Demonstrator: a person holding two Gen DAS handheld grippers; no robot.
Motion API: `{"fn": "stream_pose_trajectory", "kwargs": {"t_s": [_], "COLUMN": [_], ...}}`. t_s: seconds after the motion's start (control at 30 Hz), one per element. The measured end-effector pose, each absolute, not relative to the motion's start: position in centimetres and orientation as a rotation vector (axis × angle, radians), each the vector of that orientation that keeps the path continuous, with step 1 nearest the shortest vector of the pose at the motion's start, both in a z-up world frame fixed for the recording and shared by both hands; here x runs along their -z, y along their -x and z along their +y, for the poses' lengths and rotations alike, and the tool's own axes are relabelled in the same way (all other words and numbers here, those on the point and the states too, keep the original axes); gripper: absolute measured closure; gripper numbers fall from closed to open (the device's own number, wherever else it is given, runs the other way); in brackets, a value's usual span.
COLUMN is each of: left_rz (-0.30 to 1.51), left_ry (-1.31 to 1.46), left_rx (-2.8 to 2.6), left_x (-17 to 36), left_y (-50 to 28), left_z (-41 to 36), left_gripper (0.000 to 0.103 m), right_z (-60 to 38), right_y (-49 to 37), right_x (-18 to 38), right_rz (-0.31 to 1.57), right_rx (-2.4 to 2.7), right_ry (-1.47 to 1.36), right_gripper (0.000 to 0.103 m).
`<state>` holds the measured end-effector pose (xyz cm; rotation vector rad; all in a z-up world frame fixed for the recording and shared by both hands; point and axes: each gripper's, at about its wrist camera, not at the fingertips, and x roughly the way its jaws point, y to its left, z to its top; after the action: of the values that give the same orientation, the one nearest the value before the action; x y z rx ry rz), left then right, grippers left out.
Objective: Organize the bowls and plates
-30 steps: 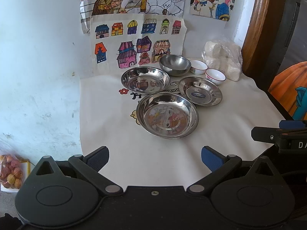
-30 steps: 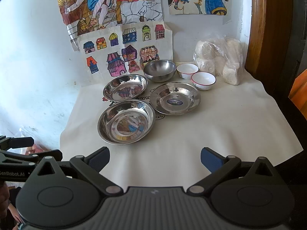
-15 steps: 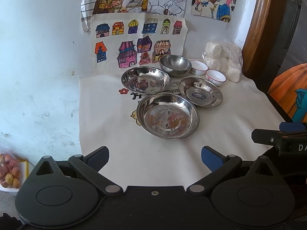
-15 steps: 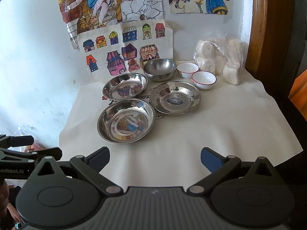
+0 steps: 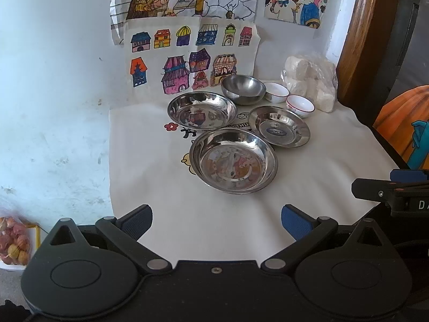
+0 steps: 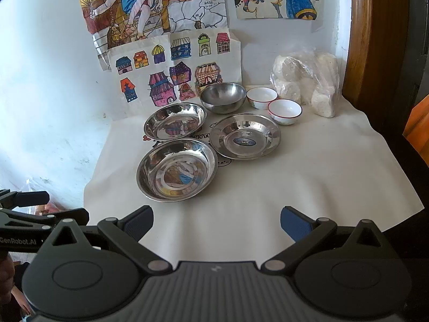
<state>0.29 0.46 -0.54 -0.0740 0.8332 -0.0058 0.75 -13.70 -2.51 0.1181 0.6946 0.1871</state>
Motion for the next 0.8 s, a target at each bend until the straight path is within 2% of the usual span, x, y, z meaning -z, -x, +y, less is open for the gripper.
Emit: {"fn": "stream_pose_trajectory", "kwargs": {"t_s": [0.8], "left_rz": [0.838], "left_ry": [0.081], "left_rx": [-0.018], "left_x": [0.71], "left_y": [-0.40], "left_z": [0.43], "left_gripper": [0.001], "right_z": [-13.84], "right_y": [-0.72], "right_x": [2.52], "right_rz": [0.696], "right_rx": [-0.192], "right_ry": [-0.119], "right_gripper": [0.000]}}
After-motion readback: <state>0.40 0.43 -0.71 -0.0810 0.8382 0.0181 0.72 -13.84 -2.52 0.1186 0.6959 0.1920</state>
